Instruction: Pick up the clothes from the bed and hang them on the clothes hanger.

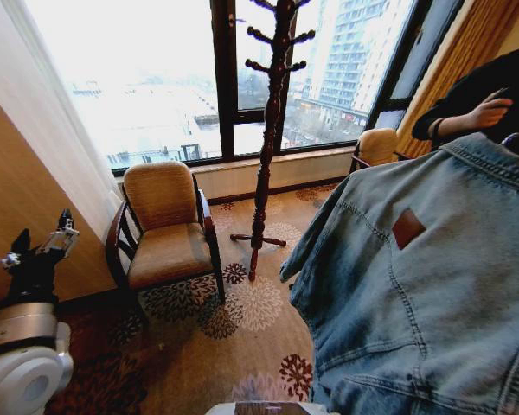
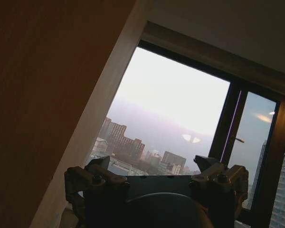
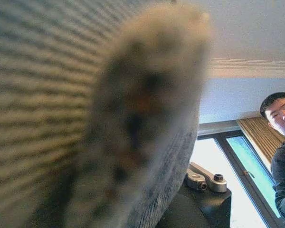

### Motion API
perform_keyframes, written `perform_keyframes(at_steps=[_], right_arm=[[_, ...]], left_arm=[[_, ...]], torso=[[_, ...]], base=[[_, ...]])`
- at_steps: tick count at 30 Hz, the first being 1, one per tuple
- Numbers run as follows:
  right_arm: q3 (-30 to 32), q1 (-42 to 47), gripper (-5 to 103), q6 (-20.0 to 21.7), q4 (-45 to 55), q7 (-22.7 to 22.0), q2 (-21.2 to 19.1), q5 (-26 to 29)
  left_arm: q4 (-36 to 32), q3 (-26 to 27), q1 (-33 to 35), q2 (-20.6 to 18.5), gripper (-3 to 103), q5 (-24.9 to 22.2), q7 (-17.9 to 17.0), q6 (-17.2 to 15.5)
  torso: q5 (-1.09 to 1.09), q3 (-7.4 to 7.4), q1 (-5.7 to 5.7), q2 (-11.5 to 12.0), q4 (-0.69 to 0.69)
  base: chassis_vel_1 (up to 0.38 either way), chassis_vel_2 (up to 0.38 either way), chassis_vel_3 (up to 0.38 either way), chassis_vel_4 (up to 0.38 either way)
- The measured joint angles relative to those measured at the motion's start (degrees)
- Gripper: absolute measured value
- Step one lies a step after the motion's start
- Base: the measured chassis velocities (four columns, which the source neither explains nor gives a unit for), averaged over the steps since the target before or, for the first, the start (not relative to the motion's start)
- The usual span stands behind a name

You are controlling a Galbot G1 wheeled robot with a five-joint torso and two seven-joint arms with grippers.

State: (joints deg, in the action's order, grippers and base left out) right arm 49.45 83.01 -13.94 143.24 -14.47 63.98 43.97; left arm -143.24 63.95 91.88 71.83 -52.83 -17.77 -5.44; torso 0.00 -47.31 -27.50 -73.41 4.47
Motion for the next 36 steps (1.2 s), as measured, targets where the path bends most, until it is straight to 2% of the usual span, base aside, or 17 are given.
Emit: perform_keyframes(at_steps=[14,26,30,36], right_arm=[[-0.11,-0.20,15,-0.42,0.00,0.55,0.03,-0.04],[-0.51,-0.16,15,-0.49,0.00,0.51,0.10,-0.52],[-1.41,-1.01,15,-0.50,-0.85,0.51,-1.31,-0.54],[-5.31,-5.48,15,-0.26,-7.56,0.05,-5.54,0.03]], left_arm=[[0.00,-0.09,0.00,0.53,100,0.05,0.14,0.21],[0.00,-0.24,0.02,0.85,100,0.17,0.20,0.34],[0.00,-0.23,-0.04,0.85,100,0.18,0.22,0.38],[0.00,-0.61,-0.23,0.77,100,0.34,0.24,0.38]], torso=[[0.00,0.00,0.01,0.00,0.00],[0.00,0.00,0.00,0.00,0.00],[0.00,-0.01,-0.01,0.00,0.00],[0.01,0.00,-0.01,0.00,0.00]], base=[[0.000,0.000,0.000,0.000],[-0.099,0.083,0.088,-0.092],[-0.118,0.128,0.122,-0.113],[-0.093,0.105,0.087,-0.101]])
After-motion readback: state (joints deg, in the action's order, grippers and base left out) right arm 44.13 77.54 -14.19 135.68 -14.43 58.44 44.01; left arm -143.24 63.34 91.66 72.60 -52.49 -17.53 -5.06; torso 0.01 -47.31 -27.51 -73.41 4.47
